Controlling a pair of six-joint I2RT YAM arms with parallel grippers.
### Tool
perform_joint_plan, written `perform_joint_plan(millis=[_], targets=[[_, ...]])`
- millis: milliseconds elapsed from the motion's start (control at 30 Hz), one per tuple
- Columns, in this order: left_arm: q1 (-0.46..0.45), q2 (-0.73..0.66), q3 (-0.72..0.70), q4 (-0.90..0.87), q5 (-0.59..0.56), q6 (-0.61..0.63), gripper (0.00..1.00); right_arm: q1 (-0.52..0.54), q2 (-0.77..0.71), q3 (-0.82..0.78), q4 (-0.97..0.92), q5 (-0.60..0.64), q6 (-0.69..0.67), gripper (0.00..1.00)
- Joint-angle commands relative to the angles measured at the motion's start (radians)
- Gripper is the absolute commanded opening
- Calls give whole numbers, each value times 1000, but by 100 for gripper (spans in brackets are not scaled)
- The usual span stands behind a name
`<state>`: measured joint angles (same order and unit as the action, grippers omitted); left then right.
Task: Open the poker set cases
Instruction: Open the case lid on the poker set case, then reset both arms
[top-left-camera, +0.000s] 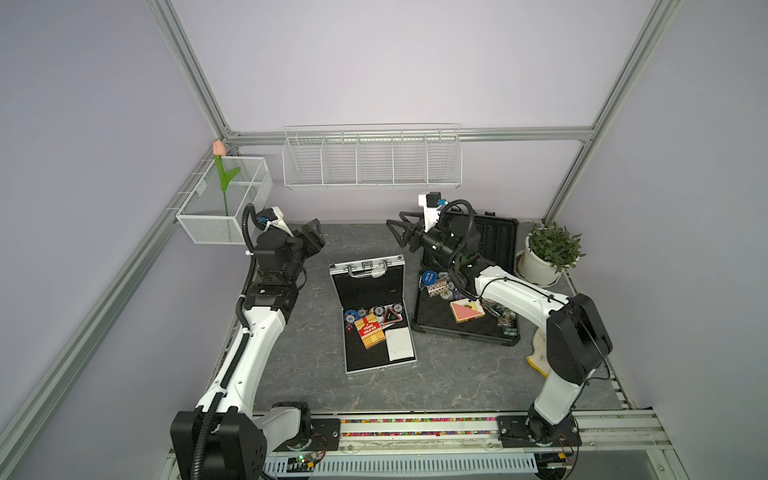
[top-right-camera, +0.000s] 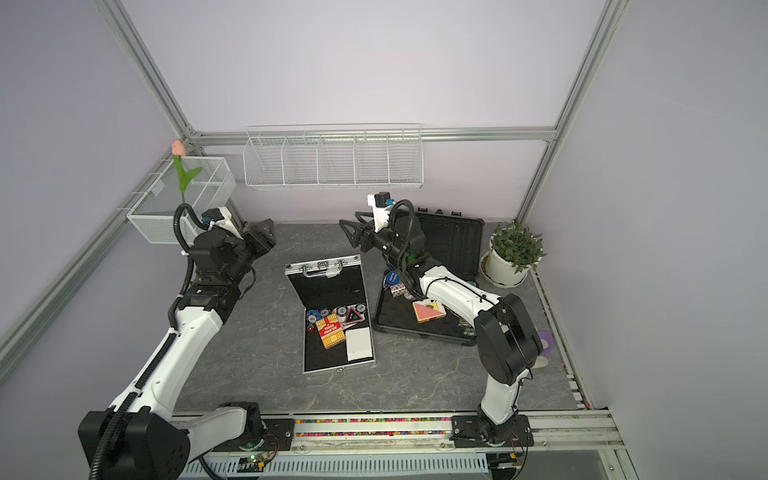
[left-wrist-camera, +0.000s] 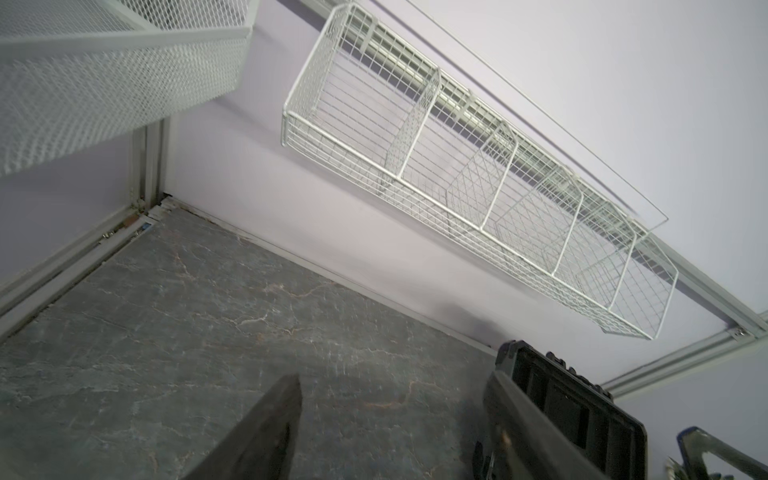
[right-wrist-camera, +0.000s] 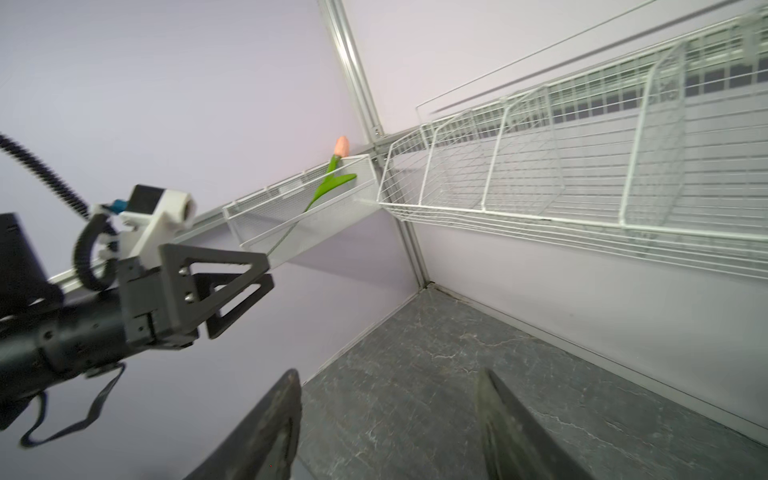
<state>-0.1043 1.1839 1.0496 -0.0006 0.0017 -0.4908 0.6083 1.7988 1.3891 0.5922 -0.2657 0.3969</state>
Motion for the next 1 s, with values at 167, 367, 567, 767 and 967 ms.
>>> perform_joint_plan(millis=[167,367,567,767,967], targets=[[-42,-117,9,-52,-255,275,71,-12,-138,117,-628,285,-162,75],[-46,-333,-156,-116,-316,230,71,-13,-518,-330,-669,520,-181,78],[-46,-527,-393,-43,-499,221,71,-61,-808,-676,-678,763,-246,82],[-45,-509,-570,123,-623,232,71,-253,-923,-945,-408,864,-317,86],[-31,-315,-648,274,-718,239,71,-396,-800,-1107,-97,849,-350,86]])
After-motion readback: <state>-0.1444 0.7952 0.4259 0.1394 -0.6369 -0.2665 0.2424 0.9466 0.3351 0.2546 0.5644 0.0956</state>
